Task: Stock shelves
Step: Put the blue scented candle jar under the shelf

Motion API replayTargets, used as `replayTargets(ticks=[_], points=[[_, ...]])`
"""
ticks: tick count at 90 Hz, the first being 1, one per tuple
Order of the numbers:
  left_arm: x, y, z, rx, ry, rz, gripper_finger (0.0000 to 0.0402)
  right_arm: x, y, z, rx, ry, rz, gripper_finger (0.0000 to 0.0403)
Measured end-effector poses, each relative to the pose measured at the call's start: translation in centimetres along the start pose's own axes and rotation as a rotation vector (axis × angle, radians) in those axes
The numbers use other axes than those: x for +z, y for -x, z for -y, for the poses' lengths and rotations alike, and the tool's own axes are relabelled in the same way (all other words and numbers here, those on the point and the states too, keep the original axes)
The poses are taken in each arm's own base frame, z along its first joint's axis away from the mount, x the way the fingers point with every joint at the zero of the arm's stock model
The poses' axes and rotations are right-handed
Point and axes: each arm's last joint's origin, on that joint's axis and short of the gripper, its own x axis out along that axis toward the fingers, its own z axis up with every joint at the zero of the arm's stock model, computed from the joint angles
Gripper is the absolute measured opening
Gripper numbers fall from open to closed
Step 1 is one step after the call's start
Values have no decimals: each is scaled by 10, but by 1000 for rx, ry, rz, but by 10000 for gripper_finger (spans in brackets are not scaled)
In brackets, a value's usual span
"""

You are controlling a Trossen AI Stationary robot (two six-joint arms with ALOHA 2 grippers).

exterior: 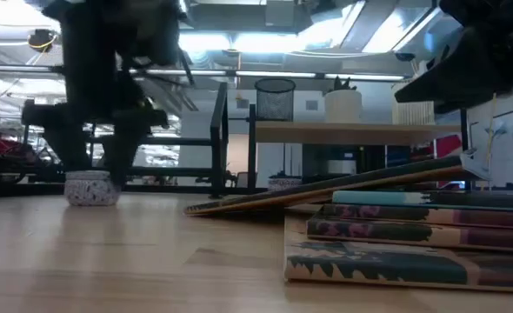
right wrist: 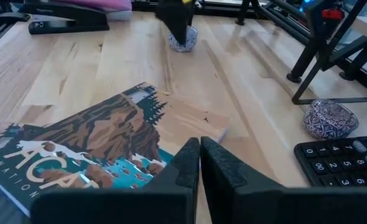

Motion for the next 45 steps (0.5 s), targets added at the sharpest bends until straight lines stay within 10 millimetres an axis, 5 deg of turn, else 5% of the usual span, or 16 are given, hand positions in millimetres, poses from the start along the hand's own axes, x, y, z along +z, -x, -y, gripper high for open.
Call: replayTargets(ticks=[20,45], points=[[8,-10,10,-70,-1,-41,300,0,0,0,0,1,-1,0],[9,0,13,-52,-42,-86,267,0,0,0,0,1,-1,0]])
